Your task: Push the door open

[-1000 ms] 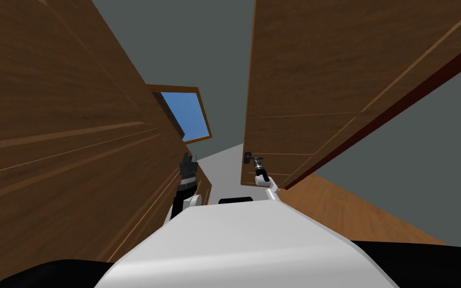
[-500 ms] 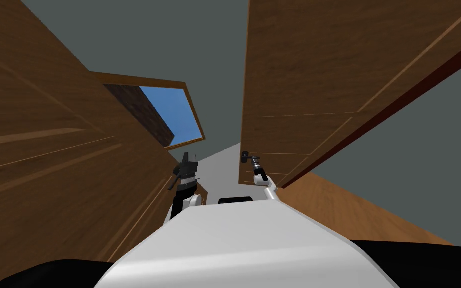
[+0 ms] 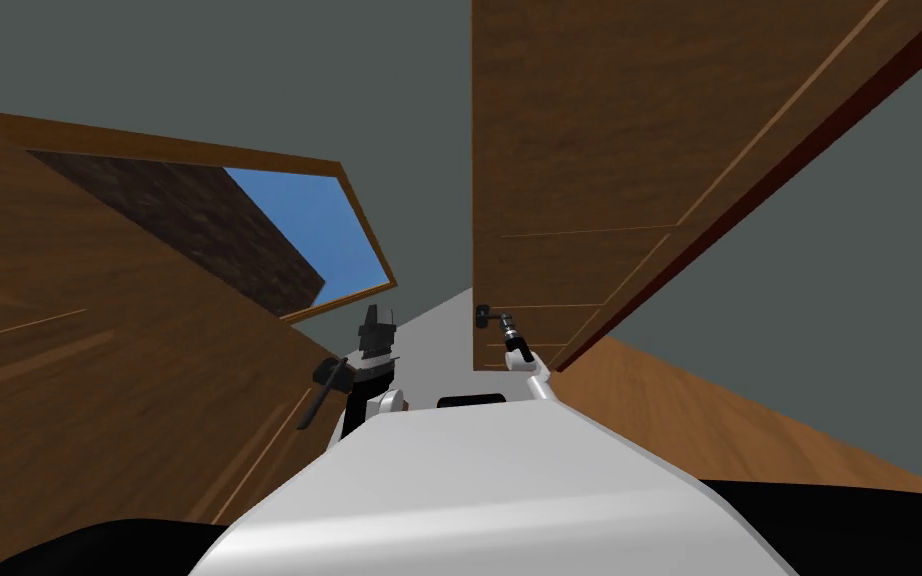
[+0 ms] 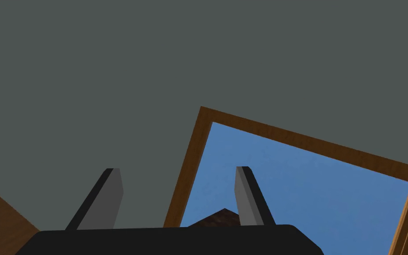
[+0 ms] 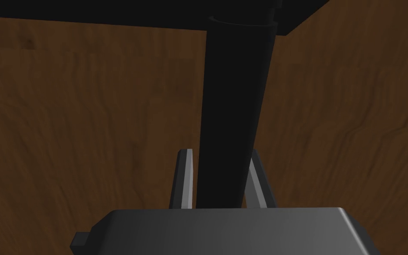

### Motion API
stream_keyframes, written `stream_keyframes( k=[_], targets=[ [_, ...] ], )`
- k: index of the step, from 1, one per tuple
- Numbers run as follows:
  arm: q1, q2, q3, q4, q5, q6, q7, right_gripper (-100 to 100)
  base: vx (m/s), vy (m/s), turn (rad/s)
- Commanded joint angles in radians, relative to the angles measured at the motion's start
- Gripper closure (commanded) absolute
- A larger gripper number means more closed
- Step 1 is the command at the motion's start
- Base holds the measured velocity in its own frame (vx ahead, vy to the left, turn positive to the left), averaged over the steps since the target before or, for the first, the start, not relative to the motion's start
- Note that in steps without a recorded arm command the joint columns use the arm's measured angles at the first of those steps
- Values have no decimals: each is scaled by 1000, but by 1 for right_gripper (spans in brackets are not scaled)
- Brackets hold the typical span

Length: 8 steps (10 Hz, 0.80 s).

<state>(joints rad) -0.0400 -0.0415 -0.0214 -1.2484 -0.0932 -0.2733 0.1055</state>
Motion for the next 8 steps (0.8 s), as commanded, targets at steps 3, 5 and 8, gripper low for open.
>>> stream_keyframes(
  k=[3,5,8],
  targets=[
    [-8,-16,37,0,-40,-6,39,100,146,45,-239],
    [-9,-16,56,2,-54,-7,53,100,130,44,-194],
    [-13,-13,93,7,-82,-9,80,100,111,41,-213]
  ],
)
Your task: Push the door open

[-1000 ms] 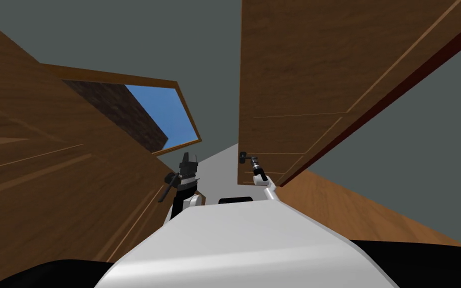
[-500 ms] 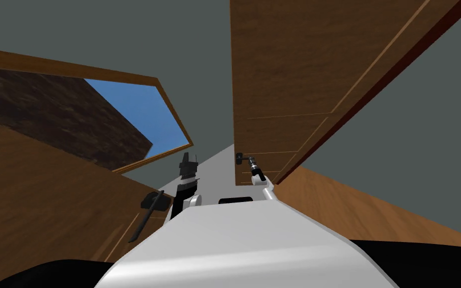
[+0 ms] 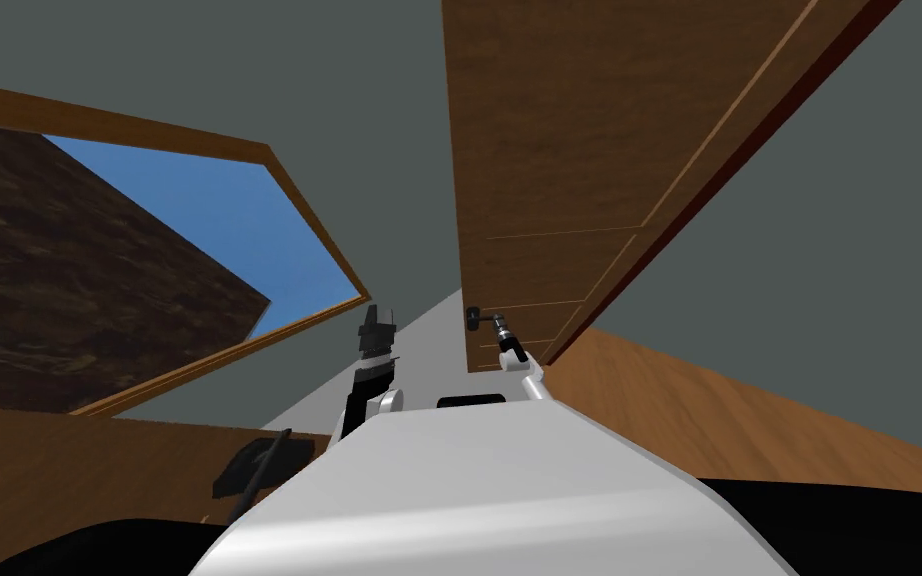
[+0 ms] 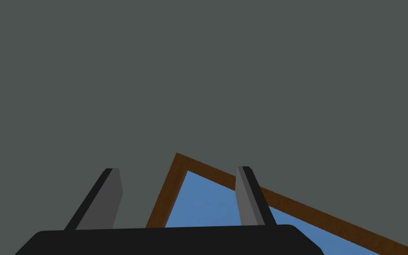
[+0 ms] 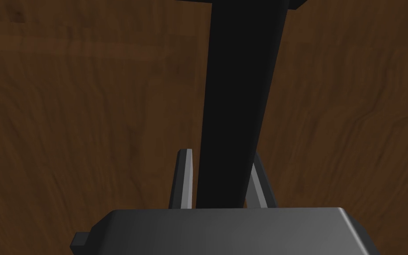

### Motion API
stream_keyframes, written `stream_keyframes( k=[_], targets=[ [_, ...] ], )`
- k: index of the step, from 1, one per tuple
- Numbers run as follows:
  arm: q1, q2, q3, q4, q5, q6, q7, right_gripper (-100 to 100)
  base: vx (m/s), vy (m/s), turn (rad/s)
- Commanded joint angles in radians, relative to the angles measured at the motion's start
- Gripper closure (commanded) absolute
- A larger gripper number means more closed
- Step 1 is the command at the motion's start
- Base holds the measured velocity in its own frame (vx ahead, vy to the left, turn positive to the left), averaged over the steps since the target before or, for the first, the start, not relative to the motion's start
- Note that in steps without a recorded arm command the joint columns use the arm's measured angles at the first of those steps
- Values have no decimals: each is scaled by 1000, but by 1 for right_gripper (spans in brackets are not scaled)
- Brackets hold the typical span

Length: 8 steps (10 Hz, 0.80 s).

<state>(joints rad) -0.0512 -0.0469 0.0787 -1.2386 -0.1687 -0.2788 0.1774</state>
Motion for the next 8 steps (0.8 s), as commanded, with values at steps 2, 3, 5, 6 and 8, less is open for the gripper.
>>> stream_keyframes(
  k=[2,3,5,6,8],
  targets=[
    [-3,-6,11,-1,-20,-5,22,100,101,55,-179],
    [-5,-2,30,1,-34,-6,36,100,106,74,-242],
    [-6,2,48,3,-47,-7,49,100,109,65,-204],
    [-8,6,66,5,-61,-8,62,100,125,70,-279],
    [-10,15,91,9,-80,-9,81,100,127,95,-234]
  ],
)
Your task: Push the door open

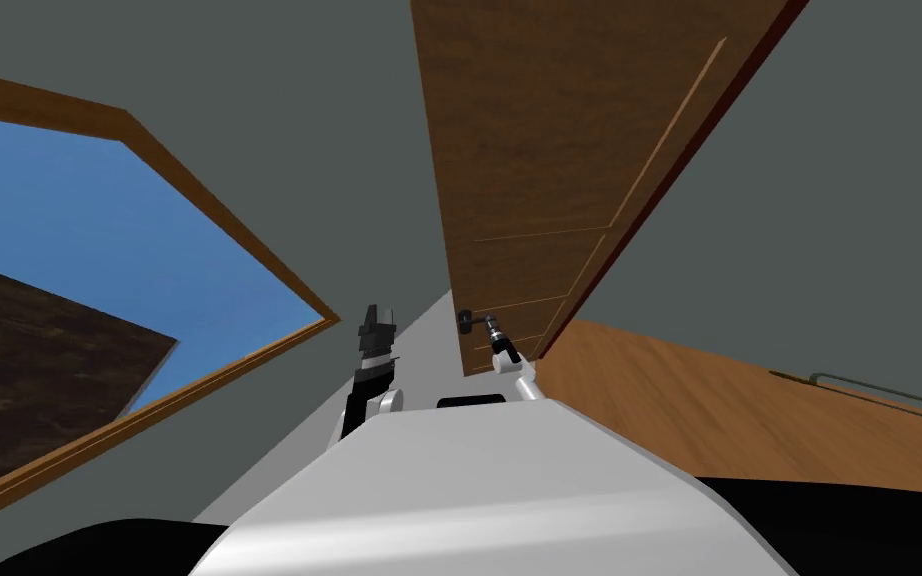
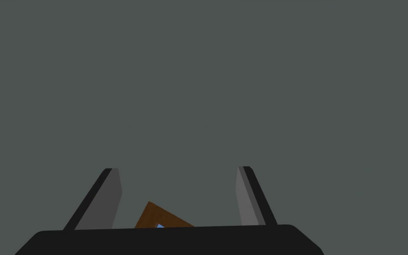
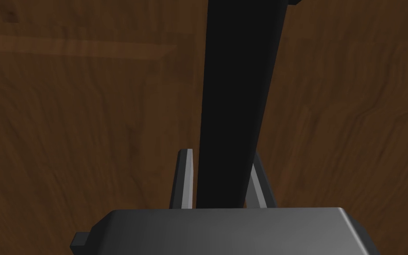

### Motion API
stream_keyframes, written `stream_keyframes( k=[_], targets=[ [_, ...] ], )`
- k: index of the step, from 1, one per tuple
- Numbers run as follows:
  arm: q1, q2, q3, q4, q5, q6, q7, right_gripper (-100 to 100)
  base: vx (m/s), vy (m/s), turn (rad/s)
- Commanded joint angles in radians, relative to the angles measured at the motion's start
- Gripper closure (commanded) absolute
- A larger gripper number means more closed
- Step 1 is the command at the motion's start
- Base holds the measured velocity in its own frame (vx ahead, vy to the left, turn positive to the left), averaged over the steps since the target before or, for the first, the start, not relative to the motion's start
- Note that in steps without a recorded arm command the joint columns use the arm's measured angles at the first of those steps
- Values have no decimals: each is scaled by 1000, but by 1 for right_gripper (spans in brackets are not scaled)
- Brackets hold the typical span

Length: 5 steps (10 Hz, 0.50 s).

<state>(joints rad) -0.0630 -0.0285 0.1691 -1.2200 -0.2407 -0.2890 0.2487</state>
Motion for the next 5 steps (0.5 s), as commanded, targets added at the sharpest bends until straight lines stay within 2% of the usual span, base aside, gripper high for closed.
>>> stream_keyframes(
  k=[1,2,5],
  targets=[
    [1,0,9,-9,-14,0,16,100,110,89,-216],
    [-1,7,25,-7,-26,-1,28,100,126,88,-286],
    [-4,29,68,-2,-58,-3,59,100,125,134,-307]
  ],
)
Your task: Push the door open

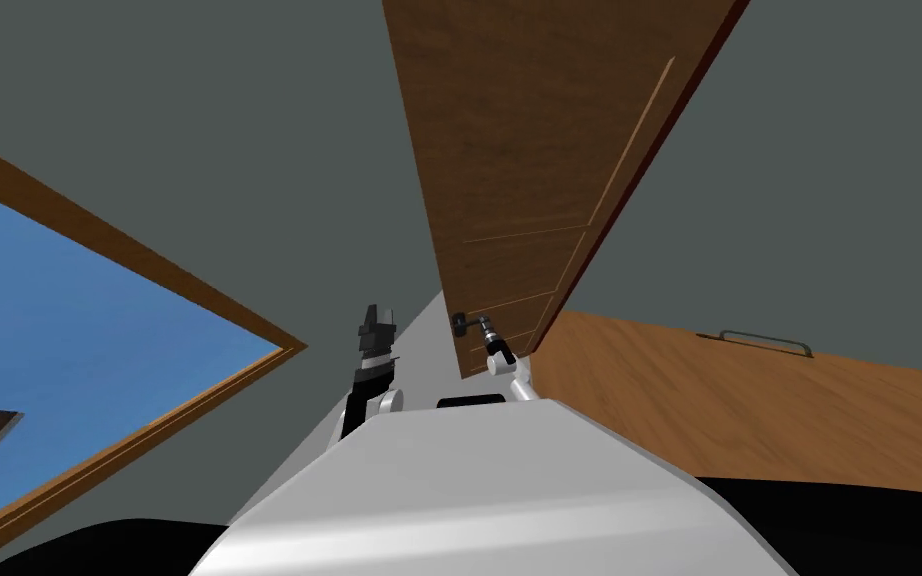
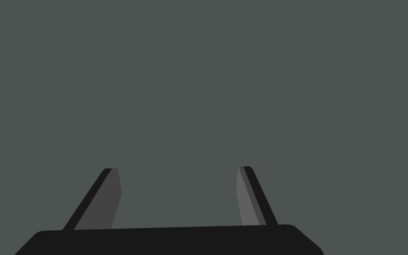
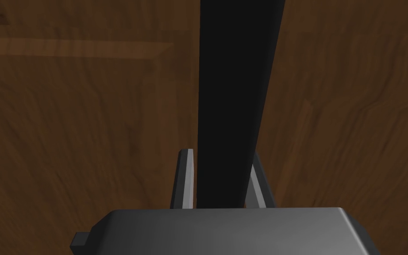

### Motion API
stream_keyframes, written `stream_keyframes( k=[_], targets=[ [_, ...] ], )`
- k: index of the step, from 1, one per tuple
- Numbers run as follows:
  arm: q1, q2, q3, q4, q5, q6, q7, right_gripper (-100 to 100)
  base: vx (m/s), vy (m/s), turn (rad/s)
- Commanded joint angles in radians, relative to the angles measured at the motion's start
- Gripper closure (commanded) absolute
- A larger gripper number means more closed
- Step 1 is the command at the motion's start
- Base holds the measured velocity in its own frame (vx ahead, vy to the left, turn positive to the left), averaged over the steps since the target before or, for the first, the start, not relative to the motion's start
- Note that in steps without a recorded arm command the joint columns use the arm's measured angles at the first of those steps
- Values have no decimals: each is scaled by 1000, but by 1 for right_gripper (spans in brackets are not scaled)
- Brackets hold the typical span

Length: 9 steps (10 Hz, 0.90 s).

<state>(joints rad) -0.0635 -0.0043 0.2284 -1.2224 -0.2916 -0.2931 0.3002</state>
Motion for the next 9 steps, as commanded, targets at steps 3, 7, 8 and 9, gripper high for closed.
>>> stream_keyframes(
  k=[3,7,8,9],
  targets=[
    [-7,27,41,4,-32,-1,32,100,132,140,-245],
    [-3,26,45,-2,-47,-5,41,100,78,126,-138],
    [-9,0,23,3,-48,-7,43,100,78,82,-63],
    [-11,-5,18,5,-48,-7,43,100,111,148,-78]
  ],
)
